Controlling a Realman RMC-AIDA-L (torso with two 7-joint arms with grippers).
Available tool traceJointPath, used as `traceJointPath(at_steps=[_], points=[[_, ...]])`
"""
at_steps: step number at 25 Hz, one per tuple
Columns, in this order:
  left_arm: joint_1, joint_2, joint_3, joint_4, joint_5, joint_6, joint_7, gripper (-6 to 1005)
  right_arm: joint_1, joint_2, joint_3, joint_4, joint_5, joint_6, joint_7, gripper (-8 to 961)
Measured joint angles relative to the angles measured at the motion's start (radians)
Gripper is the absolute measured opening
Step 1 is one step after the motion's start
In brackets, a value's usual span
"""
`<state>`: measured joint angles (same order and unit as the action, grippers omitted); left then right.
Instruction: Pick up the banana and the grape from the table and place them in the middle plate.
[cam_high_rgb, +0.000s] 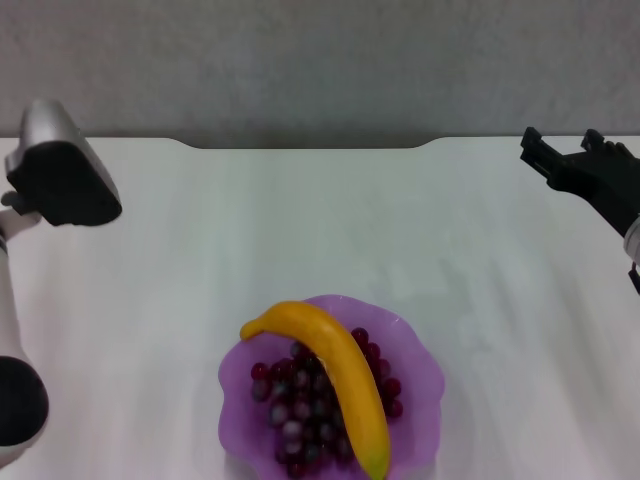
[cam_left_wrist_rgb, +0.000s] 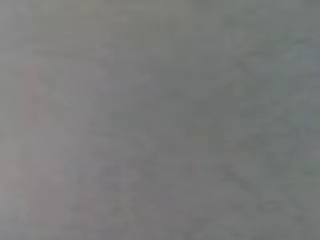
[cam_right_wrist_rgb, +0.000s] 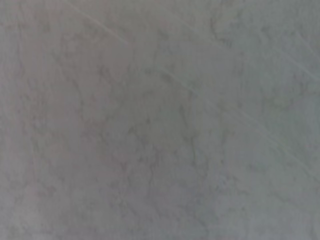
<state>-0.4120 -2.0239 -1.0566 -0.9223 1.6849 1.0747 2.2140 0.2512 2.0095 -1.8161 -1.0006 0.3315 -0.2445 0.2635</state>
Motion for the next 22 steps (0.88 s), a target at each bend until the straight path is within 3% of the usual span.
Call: traceJointPath(at_steps=[7,11,17,22], points=[[0.011,0.002,-0.085,-0.047,0.182,0.015,-0.294,878,0.002,0.000,-0.005,0.001,0.002,0.013,0.000,866],[0.034,0.008,-0.104,-0.088,0.215,0.007,-0.419,878,0.002,0.000,-0.011,0.001,0.003,0.013,0.000,866],[0.112,0.047,-0.112,-0.230,0.223,-0.070,-0.660,878,0.002,0.000,-0.019,0.000,0.005,0.023,0.000,866],[0.191,0.106,-0.112,-0.381,0.224,-0.225,-0.879,878,0.002,0.000,-0.023,-0.004,0.005,0.027,0.000,866]])
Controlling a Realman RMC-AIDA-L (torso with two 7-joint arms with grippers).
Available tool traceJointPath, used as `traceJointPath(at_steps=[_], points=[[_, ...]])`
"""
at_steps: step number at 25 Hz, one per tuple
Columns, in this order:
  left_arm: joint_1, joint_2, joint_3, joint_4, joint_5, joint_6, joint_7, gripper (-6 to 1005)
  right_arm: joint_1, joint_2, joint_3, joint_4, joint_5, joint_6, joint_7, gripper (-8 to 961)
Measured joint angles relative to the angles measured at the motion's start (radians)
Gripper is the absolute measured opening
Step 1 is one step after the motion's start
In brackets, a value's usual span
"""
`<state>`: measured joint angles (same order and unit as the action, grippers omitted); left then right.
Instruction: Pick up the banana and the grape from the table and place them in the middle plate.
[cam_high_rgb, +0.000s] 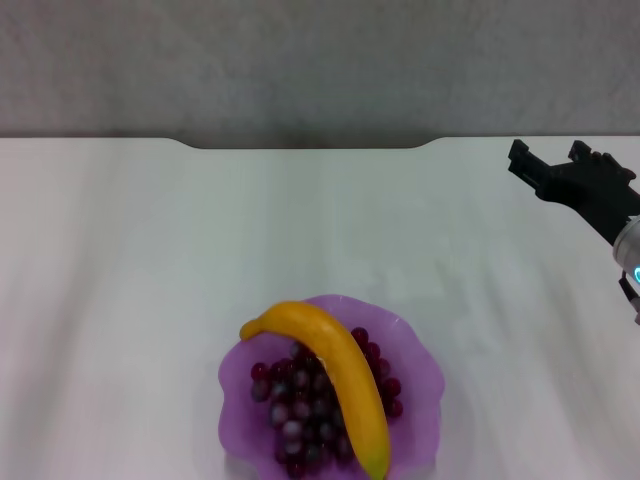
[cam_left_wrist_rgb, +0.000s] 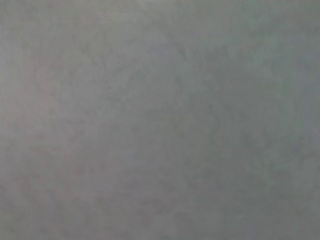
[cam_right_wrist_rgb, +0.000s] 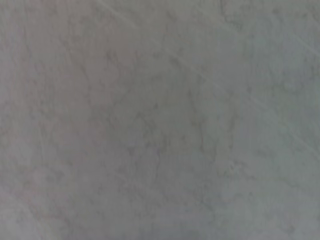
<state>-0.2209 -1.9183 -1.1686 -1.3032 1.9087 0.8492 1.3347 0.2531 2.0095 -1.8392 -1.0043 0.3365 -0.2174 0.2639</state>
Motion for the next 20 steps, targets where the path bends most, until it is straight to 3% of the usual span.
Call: traceJointPath(at_steps=[5,16,20], points=[[0.041,0.056,-0.012,-0.070,0.059,-0.138,-0.246,878,0.000,0.000,-0.001,-0.003,0.000,0.000,0.000,866],[0.075,0.068,-0.151,-0.097,0.368,-0.374,-0.745,878,-0.007,0.000,-0.002,-0.013,-0.001,0.000,0.000,866],[0.077,0.085,-0.188,-0.123,0.451,-0.467,-0.926,878,-0.008,0.000,-0.003,-0.016,-0.001,0.000,0.000,866]])
